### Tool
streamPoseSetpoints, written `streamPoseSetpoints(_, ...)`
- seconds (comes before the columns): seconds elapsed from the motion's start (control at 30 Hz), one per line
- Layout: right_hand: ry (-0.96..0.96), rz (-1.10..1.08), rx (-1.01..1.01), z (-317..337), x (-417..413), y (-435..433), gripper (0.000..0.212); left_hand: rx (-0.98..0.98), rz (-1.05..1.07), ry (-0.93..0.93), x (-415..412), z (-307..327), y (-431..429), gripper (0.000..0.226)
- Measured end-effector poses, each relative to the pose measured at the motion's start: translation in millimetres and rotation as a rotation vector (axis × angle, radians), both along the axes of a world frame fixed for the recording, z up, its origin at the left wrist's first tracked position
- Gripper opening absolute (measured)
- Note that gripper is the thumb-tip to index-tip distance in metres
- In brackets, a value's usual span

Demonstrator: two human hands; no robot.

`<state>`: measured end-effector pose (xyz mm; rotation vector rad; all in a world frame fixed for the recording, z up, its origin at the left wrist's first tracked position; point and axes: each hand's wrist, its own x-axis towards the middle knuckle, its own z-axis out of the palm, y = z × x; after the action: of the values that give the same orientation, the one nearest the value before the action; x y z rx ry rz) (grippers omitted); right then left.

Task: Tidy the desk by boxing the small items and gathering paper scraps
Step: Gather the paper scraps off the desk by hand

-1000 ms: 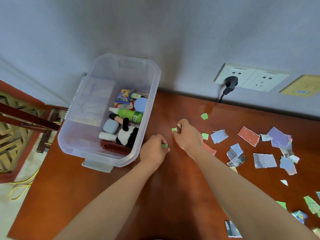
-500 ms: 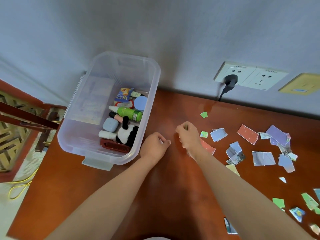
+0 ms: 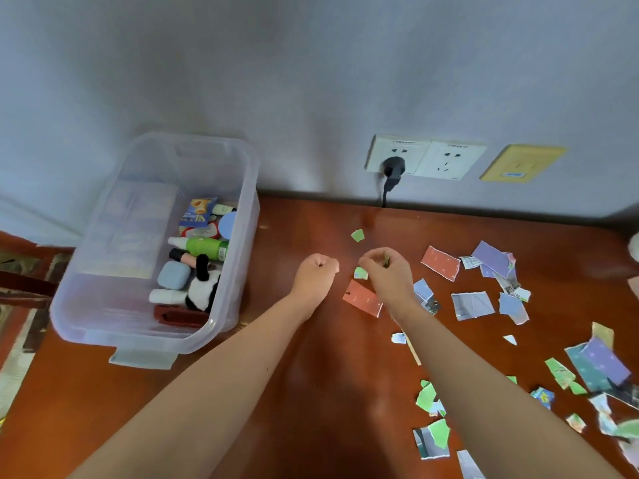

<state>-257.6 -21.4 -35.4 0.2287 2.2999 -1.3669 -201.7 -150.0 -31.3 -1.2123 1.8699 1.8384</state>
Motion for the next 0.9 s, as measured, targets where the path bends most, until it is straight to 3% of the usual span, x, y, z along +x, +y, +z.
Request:
streamPoseSetpoints(0.13, 0.112, 0.300, 0.350, -15, -5, 17, 0.023, -0.213, -0.156, 0.025, -13, -9, 8, 0.014)
streamPoseSetpoints(0.33, 0.142, 0.490, 0.458, -20, -8, 20, 0.038, -0.547, -0.574, -0.006, 2, -20, 18, 0.039)
streamPoseSetpoints(0.63, 0.081, 0.493, 0.566, -20, -10, 13, 0.008, -0.699, -0.699, 0.082, 3, -22, 20, 0.042)
streamPoseSetpoints(0.77, 0.028, 0.381, 0.445, -22, -7, 18, 0.015, -0.748, -0.756, 0.078, 1, -21, 20, 0.038)
streamPoseSetpoints(0.9, -0.102, 0.027, 0.007, -17, -5, 27, 0.016, -0.792, -0.783, 0.038, -2, -21, 21, 0.033)
